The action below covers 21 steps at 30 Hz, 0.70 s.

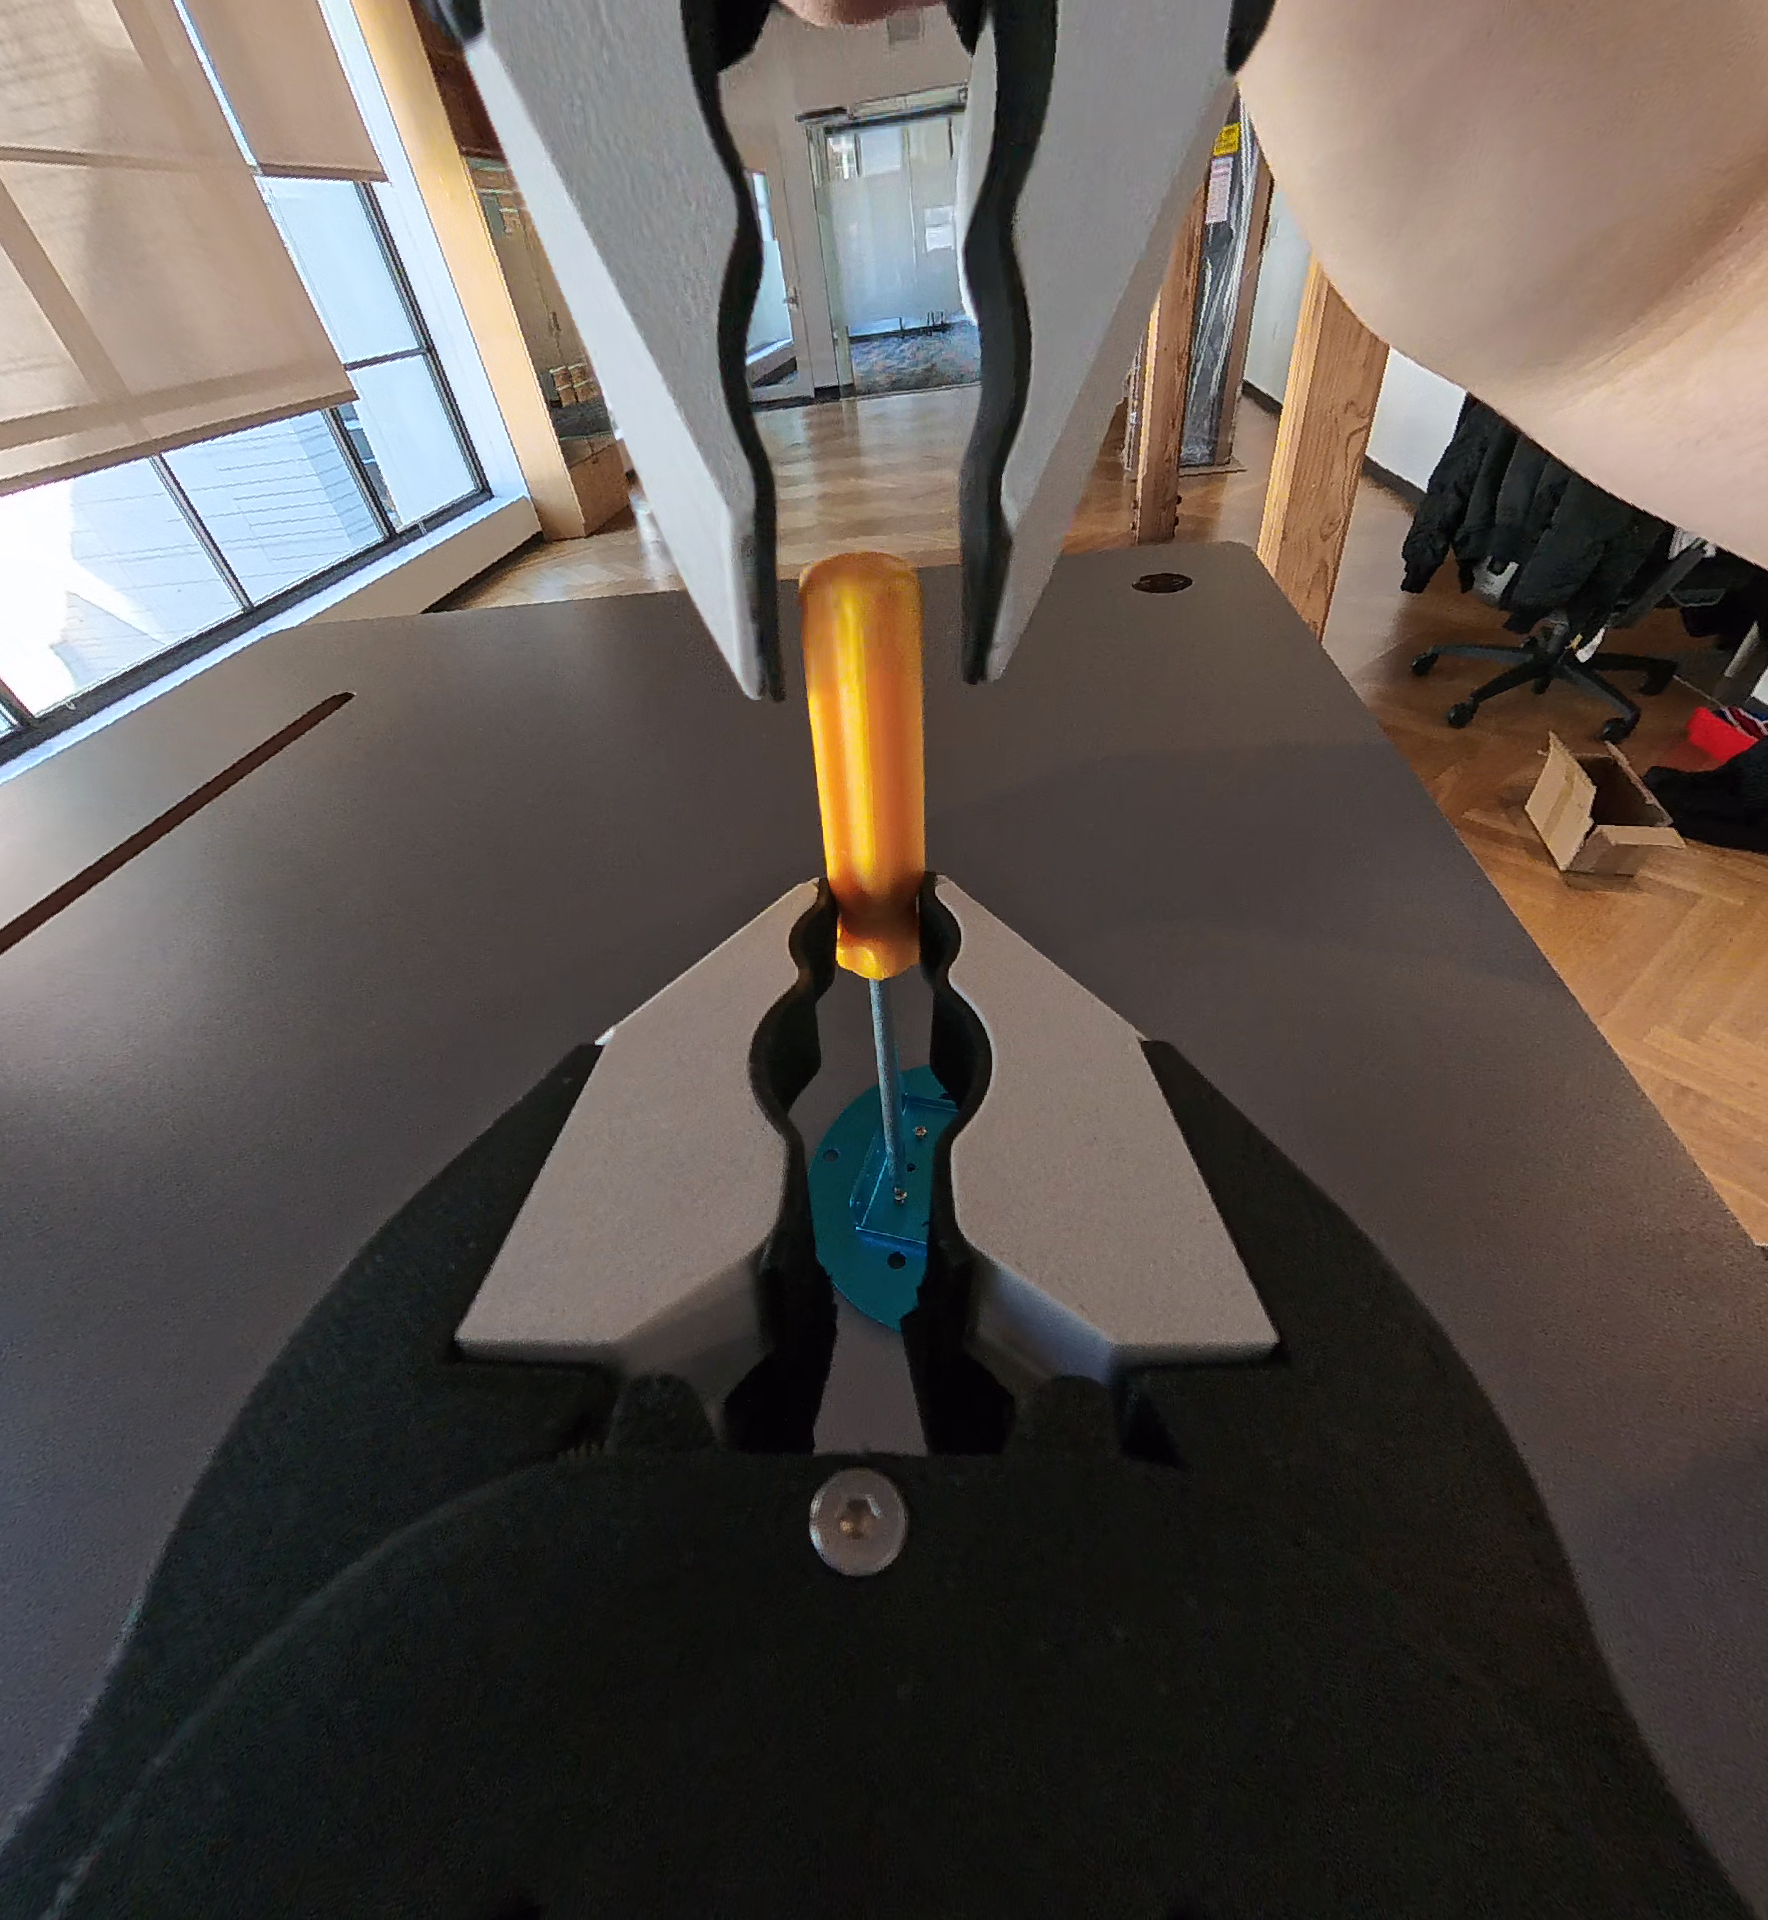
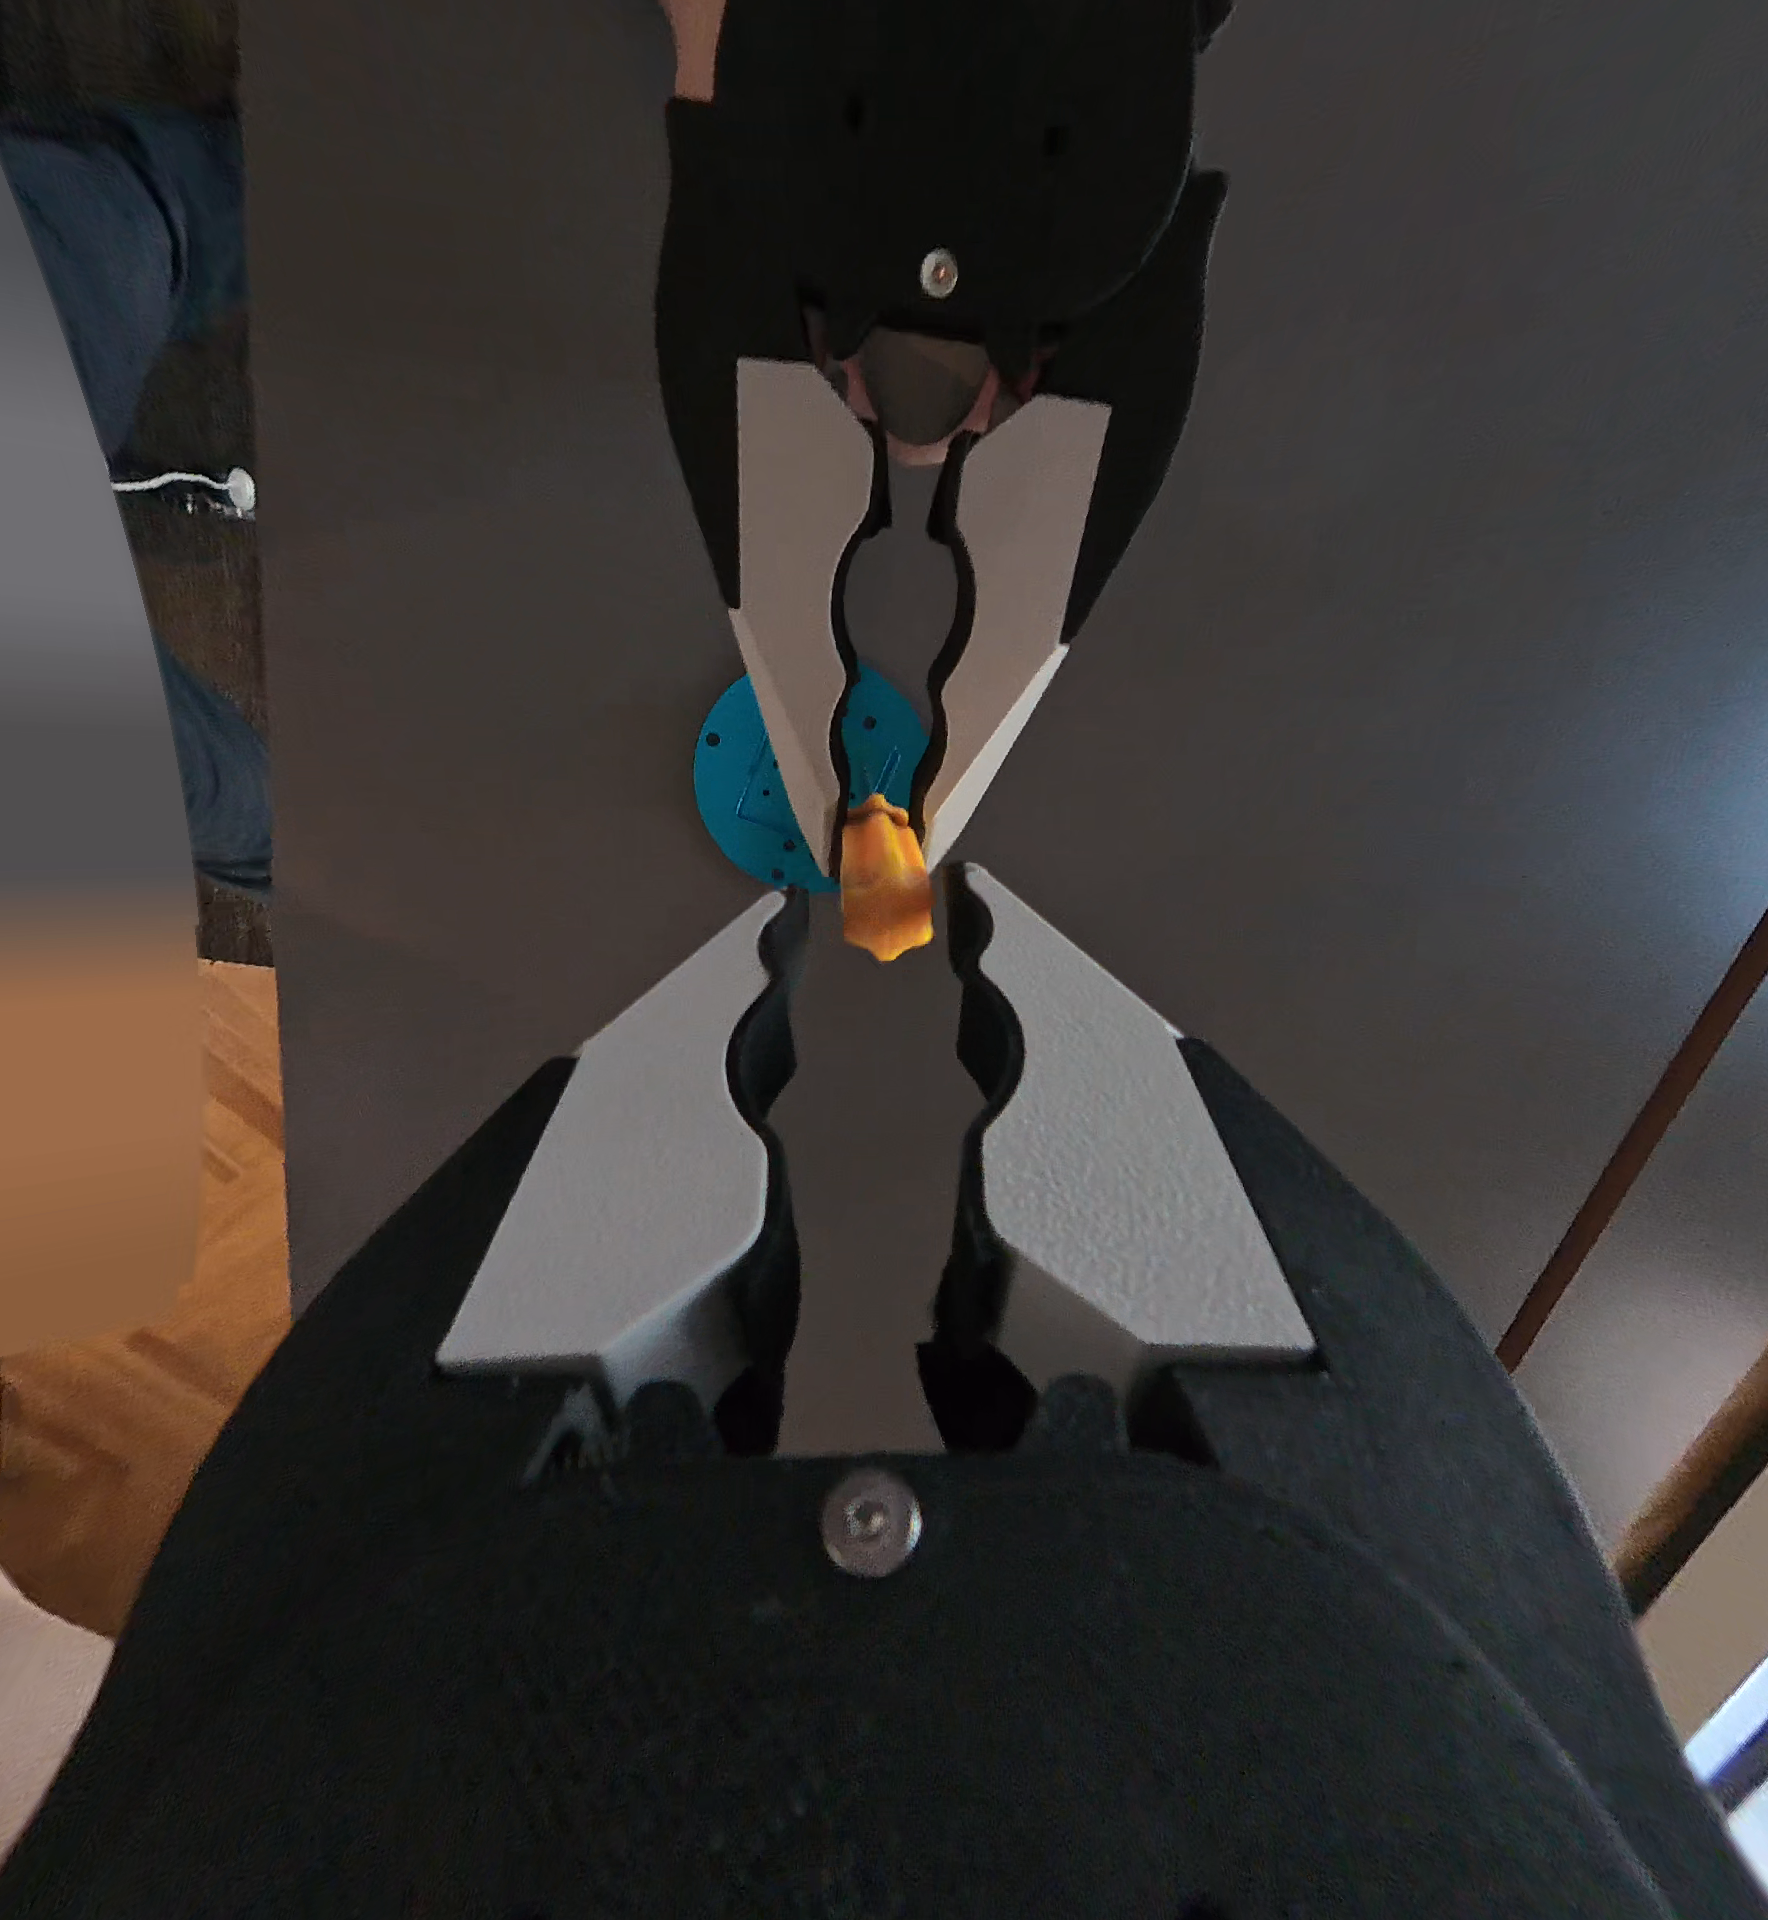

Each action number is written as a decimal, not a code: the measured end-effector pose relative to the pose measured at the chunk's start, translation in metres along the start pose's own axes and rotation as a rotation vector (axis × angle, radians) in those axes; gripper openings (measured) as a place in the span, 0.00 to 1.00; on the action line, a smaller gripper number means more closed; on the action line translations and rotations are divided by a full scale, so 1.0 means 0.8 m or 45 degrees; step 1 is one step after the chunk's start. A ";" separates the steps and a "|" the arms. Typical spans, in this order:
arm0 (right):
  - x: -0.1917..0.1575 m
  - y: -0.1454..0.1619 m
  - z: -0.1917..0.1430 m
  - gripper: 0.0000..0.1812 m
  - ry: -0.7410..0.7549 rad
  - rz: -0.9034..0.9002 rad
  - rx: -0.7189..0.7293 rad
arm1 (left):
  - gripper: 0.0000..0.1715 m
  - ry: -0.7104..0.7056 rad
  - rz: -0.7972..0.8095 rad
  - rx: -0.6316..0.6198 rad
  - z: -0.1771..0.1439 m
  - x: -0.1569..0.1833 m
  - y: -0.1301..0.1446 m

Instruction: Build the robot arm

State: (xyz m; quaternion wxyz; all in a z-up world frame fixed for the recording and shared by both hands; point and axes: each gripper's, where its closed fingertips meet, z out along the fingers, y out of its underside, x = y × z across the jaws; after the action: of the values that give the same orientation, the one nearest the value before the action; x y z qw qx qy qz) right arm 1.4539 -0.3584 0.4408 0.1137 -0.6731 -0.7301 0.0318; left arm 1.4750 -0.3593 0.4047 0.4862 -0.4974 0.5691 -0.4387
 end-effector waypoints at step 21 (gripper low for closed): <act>0.012 0.012 0.008 0.16 0.145 0.227 -0.173 | 0.08 -0.008 -0.004 -0.011 -0.001 -0.002 0.000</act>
State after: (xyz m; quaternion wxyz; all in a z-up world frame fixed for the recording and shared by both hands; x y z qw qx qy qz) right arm 1.4610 -0.3475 0.4339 0.1059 -0.7421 -0.6603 -0.0461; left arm 1.4740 -0.3575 0.4047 0.4852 -0.5018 0.5685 -0.4355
